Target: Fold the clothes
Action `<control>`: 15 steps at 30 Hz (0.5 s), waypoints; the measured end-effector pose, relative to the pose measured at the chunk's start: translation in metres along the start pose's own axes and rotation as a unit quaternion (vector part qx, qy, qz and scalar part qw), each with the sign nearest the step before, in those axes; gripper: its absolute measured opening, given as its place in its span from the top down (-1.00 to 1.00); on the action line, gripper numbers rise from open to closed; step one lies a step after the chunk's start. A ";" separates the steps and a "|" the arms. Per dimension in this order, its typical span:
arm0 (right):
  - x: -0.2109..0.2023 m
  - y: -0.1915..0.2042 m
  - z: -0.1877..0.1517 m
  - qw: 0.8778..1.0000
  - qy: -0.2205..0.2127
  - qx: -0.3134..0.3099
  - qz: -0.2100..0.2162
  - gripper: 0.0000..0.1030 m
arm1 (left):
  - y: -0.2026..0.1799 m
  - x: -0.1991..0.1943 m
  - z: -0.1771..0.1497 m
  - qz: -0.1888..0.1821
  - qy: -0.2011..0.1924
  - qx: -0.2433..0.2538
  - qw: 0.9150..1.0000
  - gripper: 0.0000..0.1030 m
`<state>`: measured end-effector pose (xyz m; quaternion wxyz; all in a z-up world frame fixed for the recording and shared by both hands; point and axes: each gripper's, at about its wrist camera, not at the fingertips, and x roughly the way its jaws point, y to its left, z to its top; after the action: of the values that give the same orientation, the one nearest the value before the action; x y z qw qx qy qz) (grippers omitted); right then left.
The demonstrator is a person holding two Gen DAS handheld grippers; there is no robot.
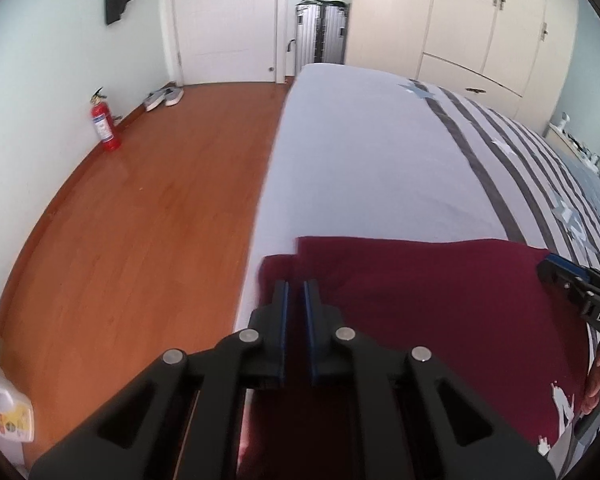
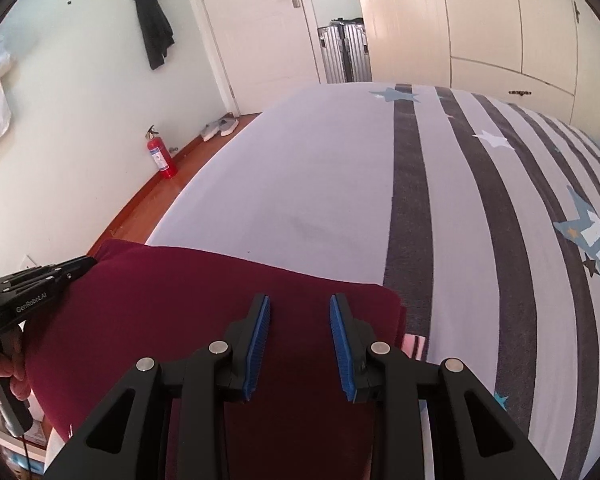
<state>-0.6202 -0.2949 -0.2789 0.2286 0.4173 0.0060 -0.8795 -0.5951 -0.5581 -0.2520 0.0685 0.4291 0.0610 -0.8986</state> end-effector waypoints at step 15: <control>-0.073 0.032 -0.033 0.998 -0.043 -0.014 0.031 0.65 | -0.028 -0.103 -0.039 -0.066 -0.086 0.048 0.993 0.83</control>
<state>-0.5434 -0.2883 -0.2408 0.2615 0.3756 -0.0048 -0.8891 -0.5064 -0.5164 -0.1946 -0.0070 0.3481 0.0403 -0.9366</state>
